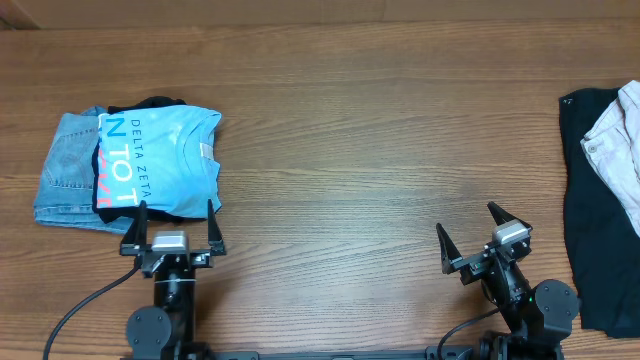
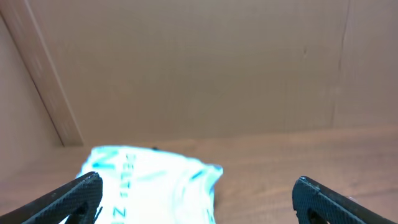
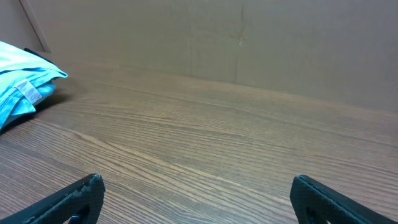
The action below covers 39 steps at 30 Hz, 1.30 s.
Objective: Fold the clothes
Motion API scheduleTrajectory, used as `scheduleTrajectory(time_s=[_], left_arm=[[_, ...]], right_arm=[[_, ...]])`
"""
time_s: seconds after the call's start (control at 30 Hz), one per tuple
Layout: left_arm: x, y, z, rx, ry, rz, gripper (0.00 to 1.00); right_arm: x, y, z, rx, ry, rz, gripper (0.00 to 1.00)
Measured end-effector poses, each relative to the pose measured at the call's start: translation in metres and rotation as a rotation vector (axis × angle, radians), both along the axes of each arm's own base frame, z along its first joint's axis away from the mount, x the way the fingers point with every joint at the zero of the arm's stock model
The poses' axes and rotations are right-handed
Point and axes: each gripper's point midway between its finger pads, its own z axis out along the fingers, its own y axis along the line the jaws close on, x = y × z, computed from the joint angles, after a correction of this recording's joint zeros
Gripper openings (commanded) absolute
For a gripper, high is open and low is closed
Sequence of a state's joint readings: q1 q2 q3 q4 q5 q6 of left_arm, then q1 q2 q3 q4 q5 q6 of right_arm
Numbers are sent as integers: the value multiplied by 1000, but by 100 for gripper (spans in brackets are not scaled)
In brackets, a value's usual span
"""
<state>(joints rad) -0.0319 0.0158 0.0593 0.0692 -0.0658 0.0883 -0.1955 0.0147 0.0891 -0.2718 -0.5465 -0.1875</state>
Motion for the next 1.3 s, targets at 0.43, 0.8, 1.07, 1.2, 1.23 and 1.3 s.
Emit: scheduleTrajectory(time_s=[0.43,0.8,1.07,1.2,1.23,1.3], left_arm=[[4,-2,-60,-2,194,-9,100],[4,-2,-60,7,194,-8,100],[4,-2,-60,7,194,-8,100],[4,-2,-60,7,194,-8,100],[4,-2,-60,7,194,-8,100],[4,-2,-60,7,194,-8,100]], right_arm=[[0,0,0,1,1,0,100],[0,0,0,0,1,0,100],[0,0,0,0,0,0,100],[0,0,0,0,0,0,100],[0,0,0,0,0,0,100],[0,0,0,0,0,0,100]])
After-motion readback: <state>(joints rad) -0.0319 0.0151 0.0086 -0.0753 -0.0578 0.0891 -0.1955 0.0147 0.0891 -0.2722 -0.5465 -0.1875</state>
